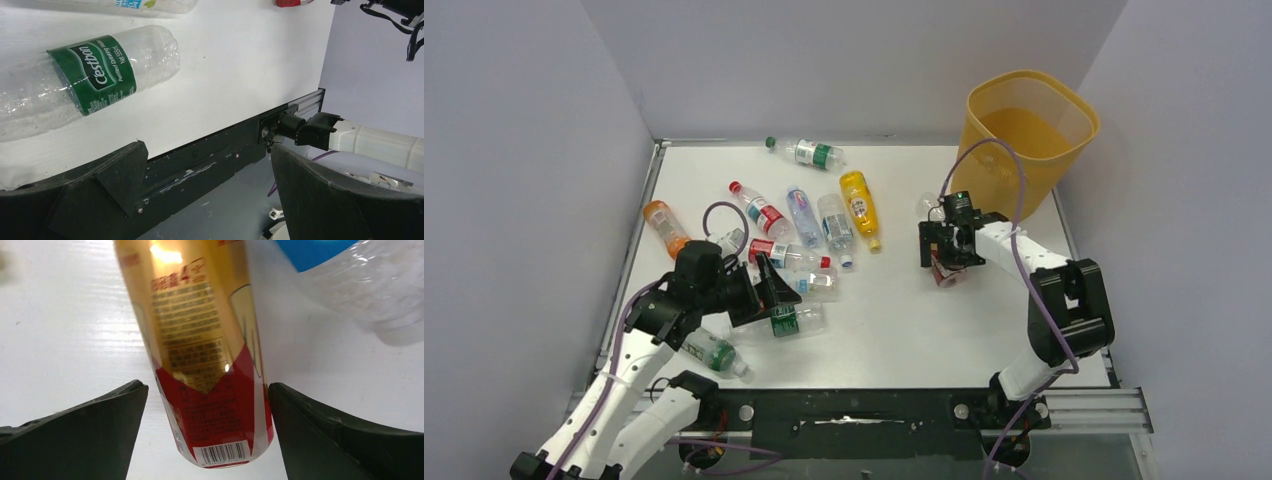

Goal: Put the plastic bottles in the bin
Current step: Pick up the plastic bottle at the center of the board.

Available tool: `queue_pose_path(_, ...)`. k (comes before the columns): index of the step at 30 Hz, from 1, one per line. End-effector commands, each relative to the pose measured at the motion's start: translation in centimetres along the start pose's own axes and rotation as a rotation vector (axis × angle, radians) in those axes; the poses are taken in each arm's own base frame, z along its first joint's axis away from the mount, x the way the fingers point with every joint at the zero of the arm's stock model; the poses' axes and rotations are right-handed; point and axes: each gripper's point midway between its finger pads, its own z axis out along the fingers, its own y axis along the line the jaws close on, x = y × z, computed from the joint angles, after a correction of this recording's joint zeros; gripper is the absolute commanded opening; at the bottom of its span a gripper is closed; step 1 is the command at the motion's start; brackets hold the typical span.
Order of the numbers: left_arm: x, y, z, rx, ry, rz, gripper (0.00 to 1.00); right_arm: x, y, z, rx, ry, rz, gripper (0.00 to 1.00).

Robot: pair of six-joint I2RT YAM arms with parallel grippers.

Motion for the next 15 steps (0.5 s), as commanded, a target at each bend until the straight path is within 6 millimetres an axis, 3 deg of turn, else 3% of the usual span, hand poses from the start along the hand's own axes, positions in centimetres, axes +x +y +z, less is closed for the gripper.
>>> queue_pose_path(1,-1.4,-2.3,-1.1,0.044,-0.037,0.046,0.97,-0.2,1.2,0.1,0.021,-0.047,-0.031,0.94)
queue_pose_path(9,-1.3,-2.0,-1.4,0.023,-0.043,0.033,0.97,2.2,5.2,-0.2,-0.005,-0.046,-0.1,0.58)
queue_pose_path(15,-1.3,-1.8,-1.1,0.037,-0.058,0.018,0.97,2.2,8.1,-2.0,-0.015,-0.073,-0.161,0.46)
